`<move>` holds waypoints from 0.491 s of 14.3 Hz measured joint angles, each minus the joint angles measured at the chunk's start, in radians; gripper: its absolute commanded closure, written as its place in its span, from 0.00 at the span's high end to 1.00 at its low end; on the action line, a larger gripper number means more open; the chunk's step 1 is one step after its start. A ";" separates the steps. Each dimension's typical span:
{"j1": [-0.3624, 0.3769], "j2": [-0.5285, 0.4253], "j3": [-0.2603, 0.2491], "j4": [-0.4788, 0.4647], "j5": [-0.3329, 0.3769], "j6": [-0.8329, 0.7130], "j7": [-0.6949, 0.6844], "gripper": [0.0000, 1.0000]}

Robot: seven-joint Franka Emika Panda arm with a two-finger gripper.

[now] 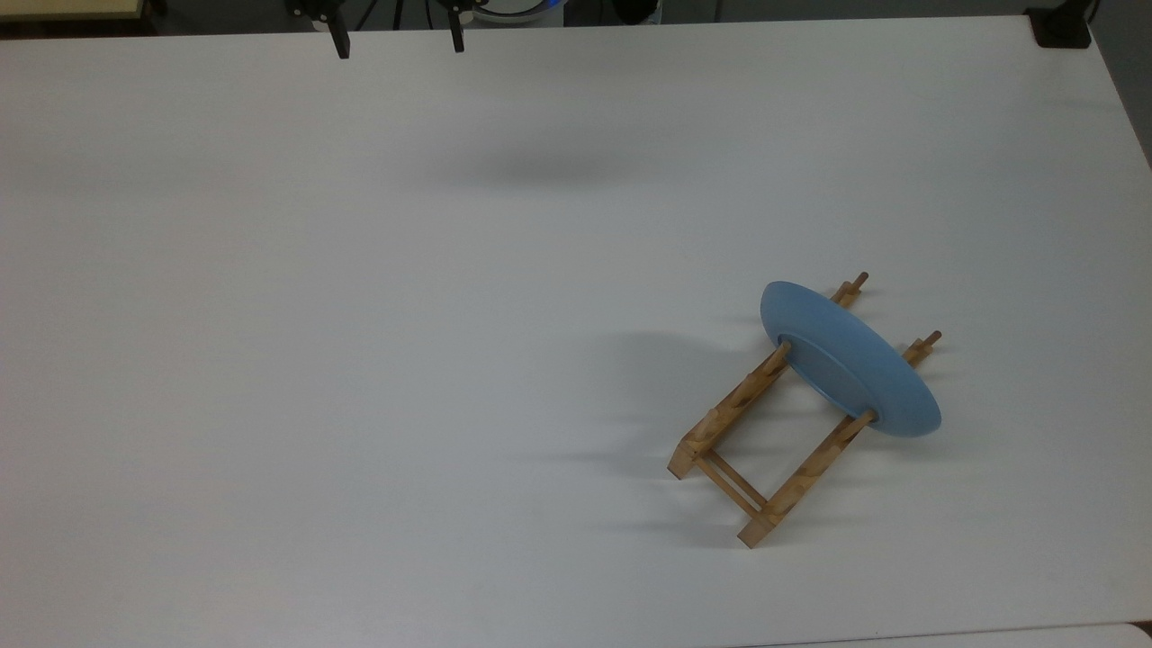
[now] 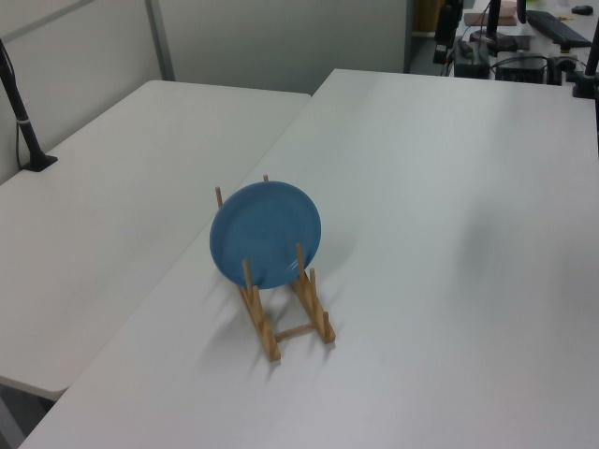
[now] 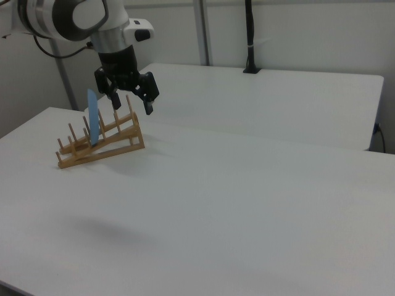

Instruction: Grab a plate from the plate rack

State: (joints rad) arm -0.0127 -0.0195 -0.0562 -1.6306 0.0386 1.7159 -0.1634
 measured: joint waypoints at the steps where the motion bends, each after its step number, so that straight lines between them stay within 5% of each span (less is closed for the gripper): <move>1: 0.000 0.000 0.001 0.000 -0.001 -0.006 -0.008 1.00; 7: 0.003 0.011 0.035 -0.004 -0.045 -0.019 -0.025 1.00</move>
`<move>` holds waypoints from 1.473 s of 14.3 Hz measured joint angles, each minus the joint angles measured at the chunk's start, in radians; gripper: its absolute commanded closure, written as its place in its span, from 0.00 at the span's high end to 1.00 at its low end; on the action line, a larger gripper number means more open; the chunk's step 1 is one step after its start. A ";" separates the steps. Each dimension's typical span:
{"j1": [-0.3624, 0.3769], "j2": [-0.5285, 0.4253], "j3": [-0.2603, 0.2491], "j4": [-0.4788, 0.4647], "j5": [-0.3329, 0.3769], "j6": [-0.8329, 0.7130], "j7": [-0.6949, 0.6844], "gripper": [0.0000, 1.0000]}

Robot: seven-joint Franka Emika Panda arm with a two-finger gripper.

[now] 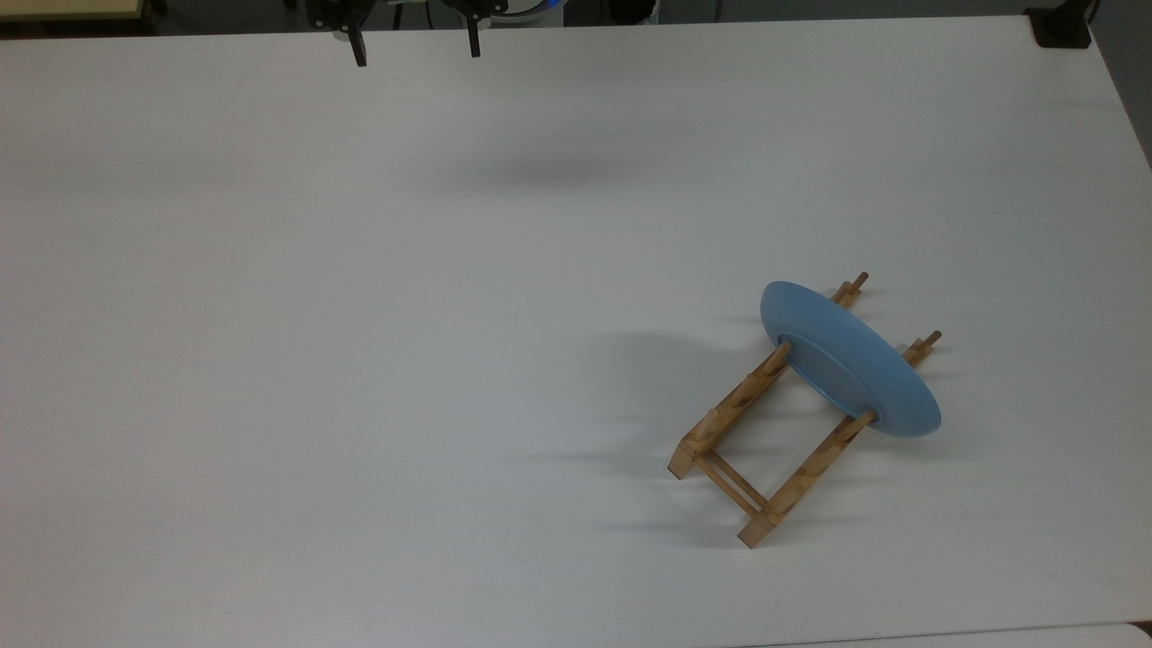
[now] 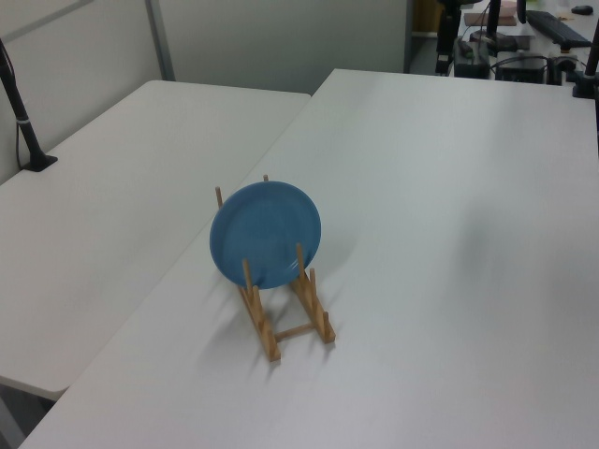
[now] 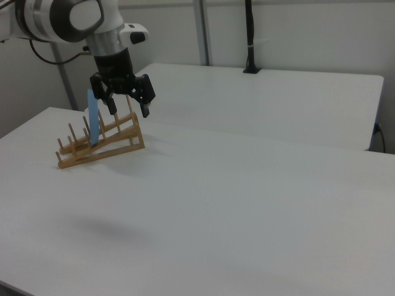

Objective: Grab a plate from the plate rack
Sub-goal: 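Move the open gripper toward the blue plate's rim on the rack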

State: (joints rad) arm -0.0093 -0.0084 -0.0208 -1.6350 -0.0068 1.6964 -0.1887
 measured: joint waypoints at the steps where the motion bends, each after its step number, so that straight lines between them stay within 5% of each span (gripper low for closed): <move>1: 0.002 0.000 0.002 0.000 0.000 0.000 -0.002 1.00; 10: 0.153 0.022 0.022 0.006 0.000 0.244 0.042 1.00; 21: 0.317 0.261 0.053 0.005 -0.014 0.717 0.400 1.00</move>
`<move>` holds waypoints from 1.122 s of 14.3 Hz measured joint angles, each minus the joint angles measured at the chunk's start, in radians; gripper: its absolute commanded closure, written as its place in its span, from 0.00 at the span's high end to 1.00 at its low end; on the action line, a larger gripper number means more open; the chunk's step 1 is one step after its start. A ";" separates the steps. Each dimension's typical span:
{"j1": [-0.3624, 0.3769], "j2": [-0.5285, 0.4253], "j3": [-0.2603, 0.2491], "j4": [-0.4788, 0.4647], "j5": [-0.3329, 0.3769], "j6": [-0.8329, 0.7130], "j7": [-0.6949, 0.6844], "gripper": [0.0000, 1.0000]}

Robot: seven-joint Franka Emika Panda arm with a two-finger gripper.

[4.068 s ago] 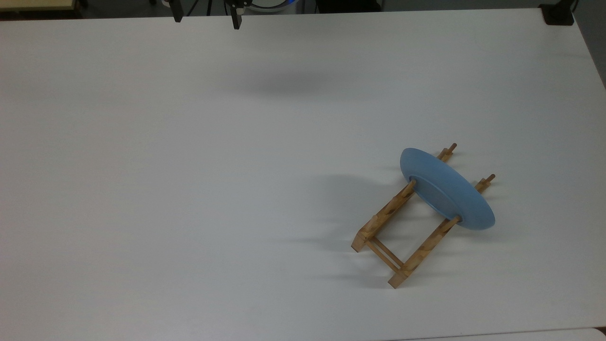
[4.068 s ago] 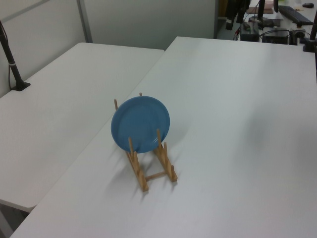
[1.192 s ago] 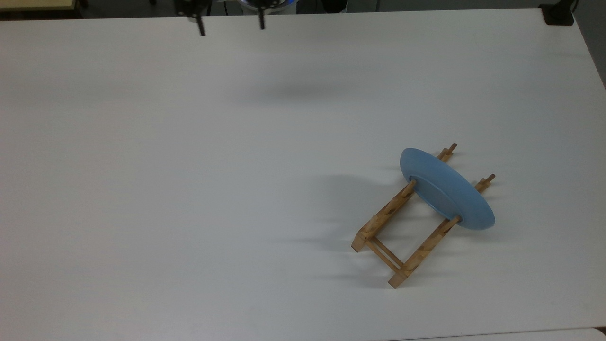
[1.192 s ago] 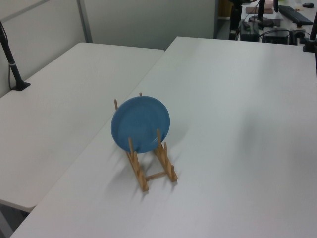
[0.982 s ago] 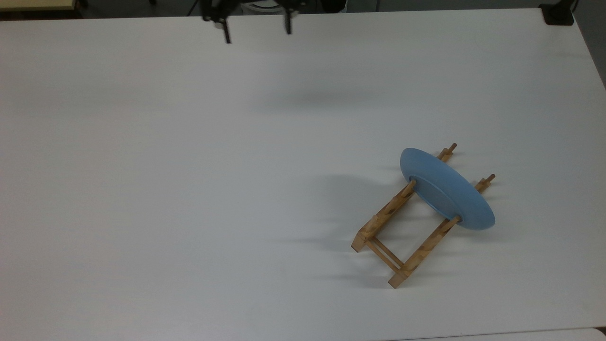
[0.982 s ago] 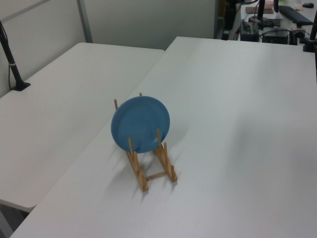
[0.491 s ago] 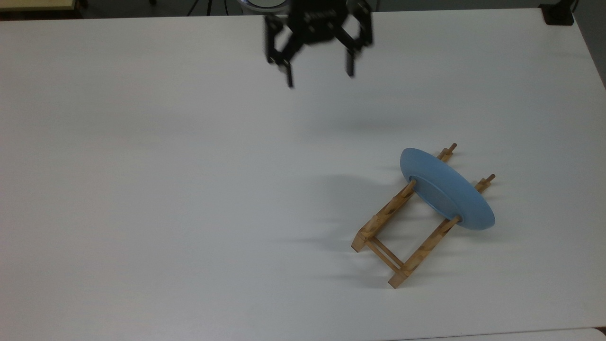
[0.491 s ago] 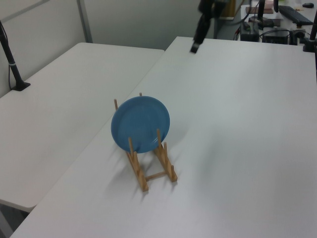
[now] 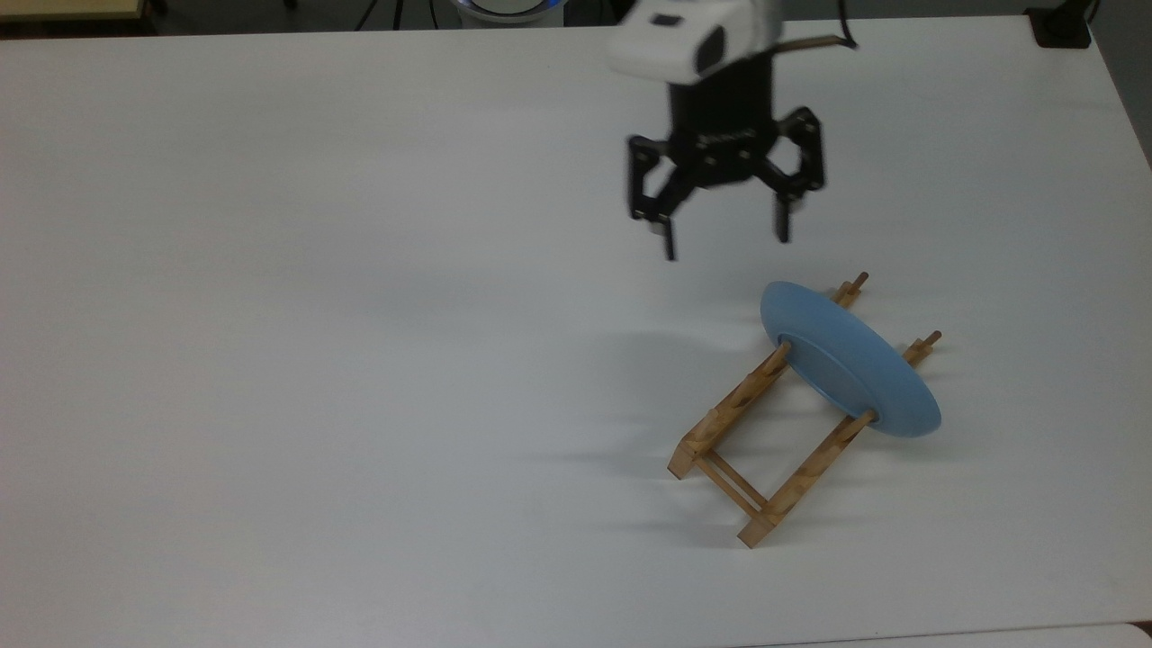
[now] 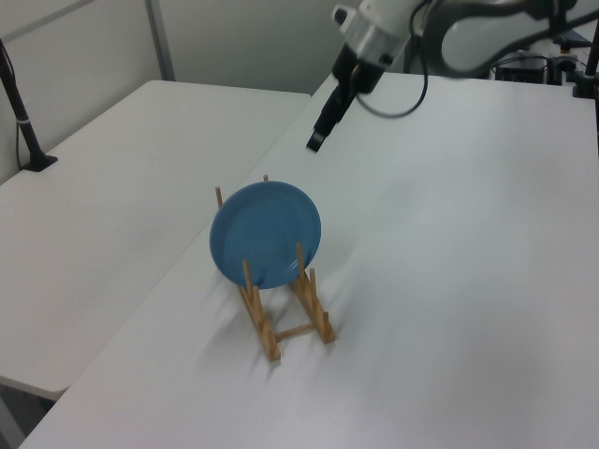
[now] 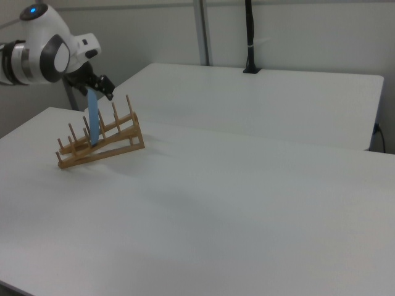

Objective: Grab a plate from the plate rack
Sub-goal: 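Move the open gripper toward the blue plate's rim on the rack, then lower the gripper onto the plate rim and close it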

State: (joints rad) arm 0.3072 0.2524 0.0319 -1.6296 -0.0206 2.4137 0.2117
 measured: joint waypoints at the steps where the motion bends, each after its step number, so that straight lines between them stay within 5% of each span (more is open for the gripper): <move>1: 0.006 0.017 0.012 0.002 -0.006 0.020 0.018 1.00; 4: 0.032 0.066 0.027 0.009 -0.050 0.060 0.074 0.99; 6: 0.051 0.107 0.027 0.028 -0.099 0.089 0.132 0.90; 9: 0.060 0.170 0.027 0.066 -0.170 0.120 0.208 0.61; 13: 0.060 0.196 0.027 0.099 -0.179 0.141 0.241 0.09; 14: 0.060 0.196 0.027 0.106 -0.180 0.141 0.247 0.00; 16: 0.060 0.195 0.027 0.115 -0.180 0.141 0.249 0.00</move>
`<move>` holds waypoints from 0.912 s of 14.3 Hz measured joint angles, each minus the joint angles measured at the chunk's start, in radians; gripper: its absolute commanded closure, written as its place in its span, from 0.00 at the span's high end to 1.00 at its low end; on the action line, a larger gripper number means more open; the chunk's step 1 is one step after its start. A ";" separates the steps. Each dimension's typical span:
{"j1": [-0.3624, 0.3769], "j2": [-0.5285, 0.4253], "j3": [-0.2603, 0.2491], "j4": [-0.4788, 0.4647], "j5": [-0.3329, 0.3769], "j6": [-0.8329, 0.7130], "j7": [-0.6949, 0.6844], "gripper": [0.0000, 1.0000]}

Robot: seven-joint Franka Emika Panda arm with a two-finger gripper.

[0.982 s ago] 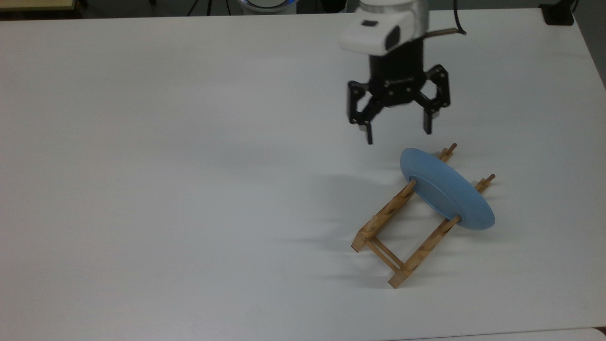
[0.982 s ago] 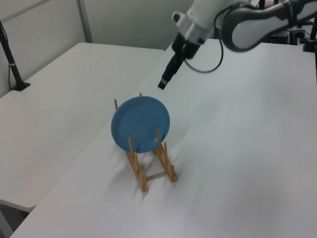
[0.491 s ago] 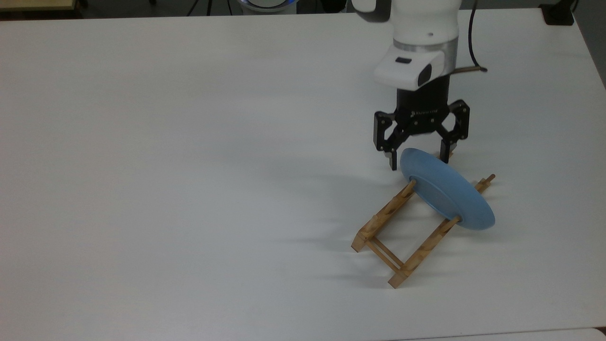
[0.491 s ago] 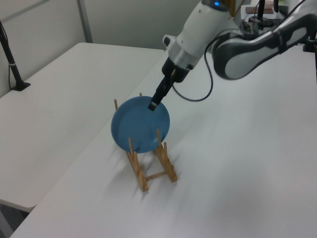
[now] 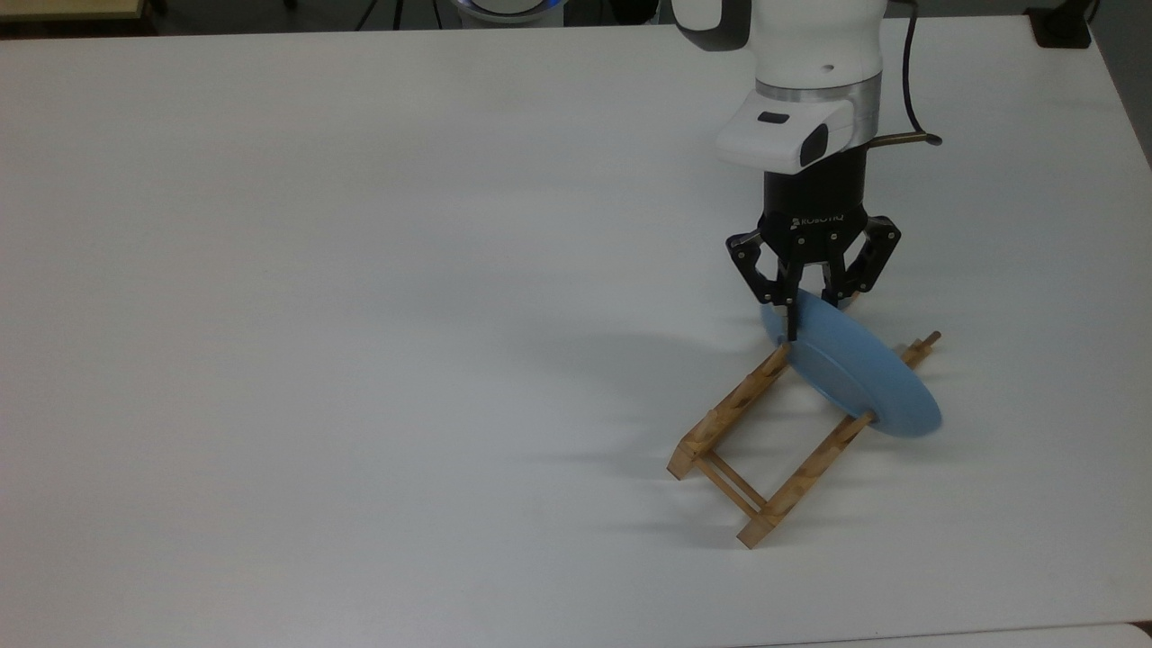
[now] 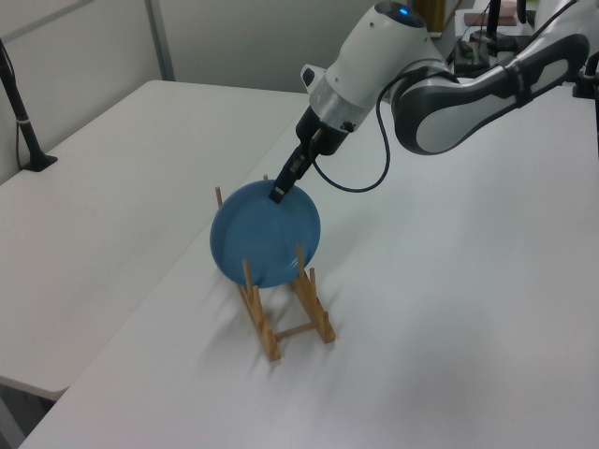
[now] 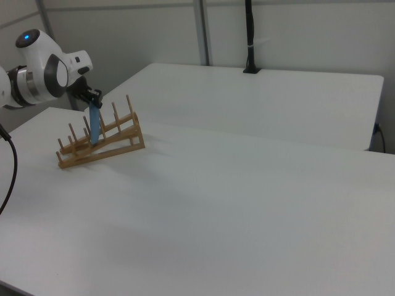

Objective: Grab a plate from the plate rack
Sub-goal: 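Lower the gripper onto the plate rim and close it, then lift the blue plate up out of the wooden rack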

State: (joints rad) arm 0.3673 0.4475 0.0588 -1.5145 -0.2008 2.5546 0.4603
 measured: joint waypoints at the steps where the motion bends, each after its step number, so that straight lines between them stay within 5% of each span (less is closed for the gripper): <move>1: 0.000 -0.001 0.000 0.003 -0.001 0.000 0.000 0.00; 10: -0.003 -0.073 0.000 0.016 -0.002 -0.015 0.000 0.00; 13: -0.014 -0.151 -0.001 0.015 -0.002 -0.214 -0.042 0.00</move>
State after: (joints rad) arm 0.3532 0.2965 0.0582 -1.4993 -0.2024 2.3408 0.4179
